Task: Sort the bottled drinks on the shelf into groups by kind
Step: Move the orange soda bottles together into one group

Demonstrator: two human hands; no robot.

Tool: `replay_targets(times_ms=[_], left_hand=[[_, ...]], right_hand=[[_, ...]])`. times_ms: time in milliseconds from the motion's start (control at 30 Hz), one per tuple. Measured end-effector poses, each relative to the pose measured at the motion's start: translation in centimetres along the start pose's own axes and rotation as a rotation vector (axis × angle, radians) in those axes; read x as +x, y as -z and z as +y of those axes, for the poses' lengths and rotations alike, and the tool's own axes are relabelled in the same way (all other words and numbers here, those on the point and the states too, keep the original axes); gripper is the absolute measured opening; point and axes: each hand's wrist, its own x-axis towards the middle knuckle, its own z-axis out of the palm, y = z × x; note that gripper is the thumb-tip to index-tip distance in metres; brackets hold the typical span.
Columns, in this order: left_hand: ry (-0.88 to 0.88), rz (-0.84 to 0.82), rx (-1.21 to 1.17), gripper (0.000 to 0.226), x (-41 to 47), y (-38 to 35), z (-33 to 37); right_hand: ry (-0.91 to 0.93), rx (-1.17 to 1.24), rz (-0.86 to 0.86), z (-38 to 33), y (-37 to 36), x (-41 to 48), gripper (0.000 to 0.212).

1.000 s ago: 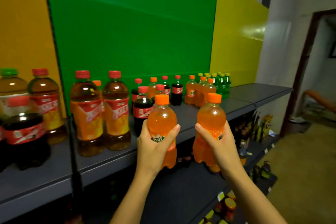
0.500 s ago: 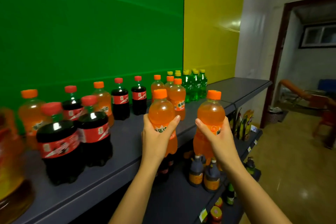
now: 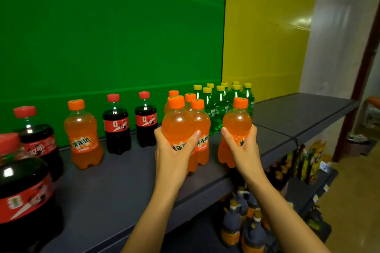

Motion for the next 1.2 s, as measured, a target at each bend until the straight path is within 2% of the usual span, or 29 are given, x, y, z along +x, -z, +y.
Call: replay_targets(times_ms=[200,300,433,500,600,700,833,967,1067,1167,1200], left_hand=[[0.016,0.160,0.085,0.043,1.1,-1.6,-0.7],[0.017,0.257,0.151,0.053,1.6,-1.8,-1.2],[0.050,0.328,0.242,0.054,1.7,-1.6,-2.5],[0.052,0.352,0.304,0.056,1.9,-1.4,-3.1],[0.085,0.352,0.334,0.072,2.2,-1.4,-3.5],[0.103,0.306,0.377,0.069,2.5,-1.2,-3.8],[0.116,0.285,0.438,0.078,2.3,-0.7,-4.4],[0.113,0.263,0.445,0.074,1.4,-0.4,-4.0],[0.083,0.313,0.488,0.062,0.3,0.4,-2.9],[-0.042,0.378,0.586,0.032,-1.5,2.2,-1.7],[-0.073,0.402,0.614,0.028,-2.3,3.0,-1.3]], right_hand=[[0.018,0.095,-0.198,2.6,-1.5,3.6,0.054],[0.010,0.160,-0.316,3.1,-2.1,4.3,0.064],[-0.012,0.233,-0.441,4.0,-2.6,4.7,0.079],[-0.014,0.236,-0.470,4.5,-2.8,4.8,0.079],[0.006,0.253,-0.504,4.9,-3.2,5.0,0.075],[0.017,0.261,-0.534,4.9,-3.5,5.1,0.076],[0.063,0.222,-0.518,5.1,-3.3,5.1,0.083],[0.067,0.132,-0.458,4.5,-2.5,4.8,0.079],[0.132,0.071,-0.356,3.5,-2.1,4.6,0.084],[0.227,0.089,-0.222,2.5,-2.0,3.5,0.086],[0.266,0.109,-0.190,2.1,-2.0,2.9,0.084]])
